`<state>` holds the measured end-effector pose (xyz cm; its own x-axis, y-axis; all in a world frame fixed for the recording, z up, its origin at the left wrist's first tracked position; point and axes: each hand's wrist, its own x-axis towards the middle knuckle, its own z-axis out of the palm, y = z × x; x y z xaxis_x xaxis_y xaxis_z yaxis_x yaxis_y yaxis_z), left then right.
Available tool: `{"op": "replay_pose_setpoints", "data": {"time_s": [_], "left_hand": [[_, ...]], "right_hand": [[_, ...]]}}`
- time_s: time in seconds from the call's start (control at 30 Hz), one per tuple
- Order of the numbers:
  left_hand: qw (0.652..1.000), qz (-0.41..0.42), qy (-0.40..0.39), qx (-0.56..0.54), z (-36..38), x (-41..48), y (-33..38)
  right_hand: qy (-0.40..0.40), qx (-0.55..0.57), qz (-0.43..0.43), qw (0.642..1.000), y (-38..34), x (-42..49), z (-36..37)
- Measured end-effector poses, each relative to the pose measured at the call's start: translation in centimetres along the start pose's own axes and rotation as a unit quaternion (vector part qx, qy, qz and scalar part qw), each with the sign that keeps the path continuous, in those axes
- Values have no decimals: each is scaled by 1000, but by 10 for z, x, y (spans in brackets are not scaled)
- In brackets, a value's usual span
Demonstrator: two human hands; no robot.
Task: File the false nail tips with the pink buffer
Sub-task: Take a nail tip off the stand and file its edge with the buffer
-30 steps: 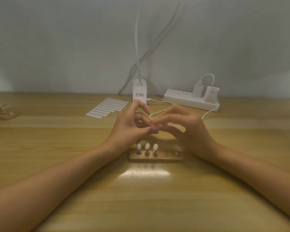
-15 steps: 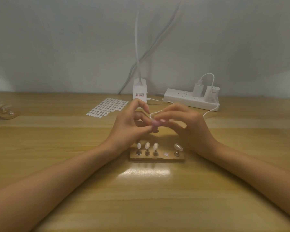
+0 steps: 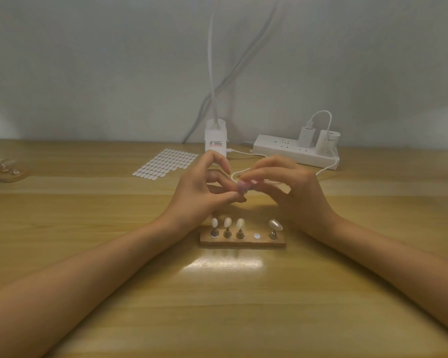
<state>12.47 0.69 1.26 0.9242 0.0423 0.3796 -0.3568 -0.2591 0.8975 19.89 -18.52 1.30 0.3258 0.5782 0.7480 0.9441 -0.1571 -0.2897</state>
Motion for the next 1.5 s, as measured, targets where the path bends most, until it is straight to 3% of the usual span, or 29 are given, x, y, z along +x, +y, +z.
{"op": "replay_pose_setpoints", "data": {"time_s": [0.27,0.4,0.73,0.83,0.93,1.07,1.23,1.5], "left_hand": [[1000,3,-1,-5,1,0,1],[1000,-2,2,2,0,0,1],[999,-15,0,-31,1,-1,2],[999,-14,5,-30,1,-2,2],[1000,-5,4,-2,1,-3,3],[999,-12,-2,-29,1,-3,3],[1000,-9,1,-15,1,-2,4],[1000,-5,-4,-10,0,-2,1]], "right_hand": [[-25,-15,-26,999,-1,-1,2],[-4,2,25,1000,1,0,1],[-25,0,-32,999,-1,-2,4],[7,0,21,1000,3,0,-1],[3,-10,8,1000,5,-2,1],[39,87,132,987,8,0,-2],[1,82,41,996,3,0,1],[-9,38,-5,999,1,-1,2]]}}
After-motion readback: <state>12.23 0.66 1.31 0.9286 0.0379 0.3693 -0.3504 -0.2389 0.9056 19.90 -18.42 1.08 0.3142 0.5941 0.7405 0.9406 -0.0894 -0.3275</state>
